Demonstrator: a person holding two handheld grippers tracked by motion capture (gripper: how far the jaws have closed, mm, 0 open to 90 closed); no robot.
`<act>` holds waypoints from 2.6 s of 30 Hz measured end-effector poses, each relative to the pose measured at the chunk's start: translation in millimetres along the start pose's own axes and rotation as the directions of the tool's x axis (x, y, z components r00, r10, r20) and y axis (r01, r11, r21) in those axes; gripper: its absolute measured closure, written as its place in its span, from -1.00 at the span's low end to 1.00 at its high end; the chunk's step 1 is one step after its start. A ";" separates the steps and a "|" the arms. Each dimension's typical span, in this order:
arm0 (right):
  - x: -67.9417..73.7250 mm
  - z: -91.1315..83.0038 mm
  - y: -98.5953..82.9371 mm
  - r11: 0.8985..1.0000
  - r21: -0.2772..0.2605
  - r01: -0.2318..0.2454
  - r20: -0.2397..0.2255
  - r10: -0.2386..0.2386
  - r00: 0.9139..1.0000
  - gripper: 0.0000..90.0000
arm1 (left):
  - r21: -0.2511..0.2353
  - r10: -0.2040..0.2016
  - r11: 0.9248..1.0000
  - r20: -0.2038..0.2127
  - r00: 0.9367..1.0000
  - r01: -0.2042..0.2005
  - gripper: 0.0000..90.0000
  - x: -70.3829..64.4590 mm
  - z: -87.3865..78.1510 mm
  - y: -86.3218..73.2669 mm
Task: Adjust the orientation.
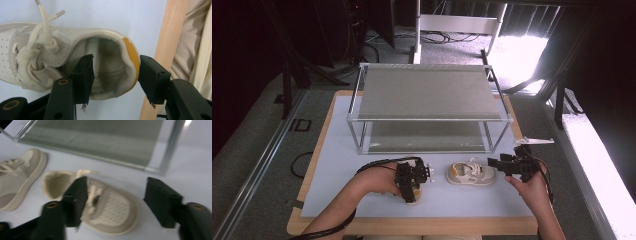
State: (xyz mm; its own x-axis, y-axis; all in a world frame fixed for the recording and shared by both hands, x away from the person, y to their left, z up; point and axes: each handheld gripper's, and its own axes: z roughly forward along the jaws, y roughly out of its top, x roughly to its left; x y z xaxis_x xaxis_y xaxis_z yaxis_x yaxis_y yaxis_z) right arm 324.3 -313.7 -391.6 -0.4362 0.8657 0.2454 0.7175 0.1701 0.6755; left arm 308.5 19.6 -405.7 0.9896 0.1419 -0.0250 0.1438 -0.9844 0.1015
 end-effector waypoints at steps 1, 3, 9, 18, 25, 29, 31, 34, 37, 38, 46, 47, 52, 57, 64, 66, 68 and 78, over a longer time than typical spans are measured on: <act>3.9 0.6 1.9 1.000 0.016 0.000 -0.008 0.000 1.000 -0.19 | 0.000 0.001 1.000 0.000 1.000 -0.001 0.03 0.1 -0.1 0.1; 10.8 1.6 5.4 0.999 0.037 -0.003 -0.019 0.003 1.000 -0.16 | 0.002 0.003 1.000 0.000 1.000 -0.003 0.03 0.0 -0.2 0.3; 28.7 10.0 16.5 0.996 0.089 -0.004 -0.067 0.010 0.998 -0.11 | 0.001 0.001 1.000 0.001 1.000 -0.001 0.04 0.0 0.1 0.6; 61.3 34.4 30.5 0.979 0.200 0.047 -0.101 -0.027 0.995 -0.08 | 0.012 -0.007 1.000 0.014 1.000 0.007 0.03 -0.2 2.6 1.2; 78.7 54.0 41.6 0.956 0.287 0.065 -0.138 -0.026 0.990 0.02 | 0.017 -0.008 1.000 0.024 1.000 0.008 0.04 0.2 5.5 1.3; 86.5 65.9 44.1 0.938 0.337 0.079 -0.142 -0.033 0.989 0.11 | 0.017 -0.008 1.000 0.024 1.000 0.008 0.04 0.3 5.5 1.4; 91.5 75.8 44.3 0.925 0.368 0.093 -0.138 -0.045 0.989 0.21 | 0.016 -0.008 1.000 0.023 1.000 0.007 0.04 0.1 5.5 1.4; 95.9 82.3 44.1 0.914 0.391 0.105 -0.099 -0.072 0.992 0.36 | 0.011 -0.007 1.000 0.021 1.000 0.007 0.04 0.0 5.5 0.8; 96.1 82.2 45.8 0.909 0.405 0.101 -0.079 -0.075 0.994 0.44 | 0.009 -0.010 1.000 0.022 1.000 0.010 0.04 0.0 5.4 0.5; 96.2 81.7 45.7 0.908 0.407 0.103 -0.078 -0.077 0.994 0.44 | 0.009 -0.009 1.000 0.022 1.000 0.009 0.04 0.0 5.5 0.5; 95.5 80.9 41.2 0.898 0.430 0.091 -0.095 -0.055 0.994 0.45 | 0.014 -0.002 1.000 0.020 1.000 0.002 0.04 0.7 5.3 1.2; 95.7 82.4 40.6 0.895 0.437 0.089 -0.099 -0.050 0.994 0.45 | 0.015 -0.007 1.000 0.023 1.000 0.007 0.04 0.2 5.4 1.2; 95.9 96.1 39.3 0.871 0.482 0.096 -0.119 -0.044 0.992 0.51 | 0.016 -0.006 1.000 0.024 1.000 0.006 0.04 0.7 5.3 1.2; 96.2 104.2 39.1 0.866 0.490 0.102 -0.105 -0.058 0.993 0.65 | 0.014 -0.007 1.000 0.027 1.000 0.007 0.04 1.0 5.3 0.9; 104.1 98.3 40.7 0.810 0.505 0.299 -0.222 -0.213 0.952 0.76 | 0.010 -0.004 1.000 0.029 1.000 0.004 0.04 1.9 5.1 0.7; 105.1 95.1 42.0 0.786 0.488 0.381 -0.279 -0.273 0.921 0.76 | 0.011 -0.005 1.000 0.028 1.000 0.005 0.04 1.8 5.1 0.7; 106.6 89.8 42.9 0.745 0.460 0.483 -0.347 -0.350 0.870 0.76 | 0.013 -0.004 1.000 0.028 1.000 0.003 0.04 1.8 4.9 0.5; 103.9 73.4 27.1 0.601 0.465 0.650 -0.463 -0.461 0.757 0.68 | 0.011 -0.012 1.000 0.036 0.999 0.012 0.04 1.6 4.8 -1.7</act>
State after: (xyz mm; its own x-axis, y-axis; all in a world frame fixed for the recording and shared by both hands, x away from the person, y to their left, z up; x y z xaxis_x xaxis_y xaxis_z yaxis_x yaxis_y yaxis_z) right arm 338.3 -184.5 -398.9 -0.9124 0.3588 0.1967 0.3999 0.8839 0.2424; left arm 309.8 21.1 -410.7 0.9868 0.1499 -0.0615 0.1551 -0.9838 0.0902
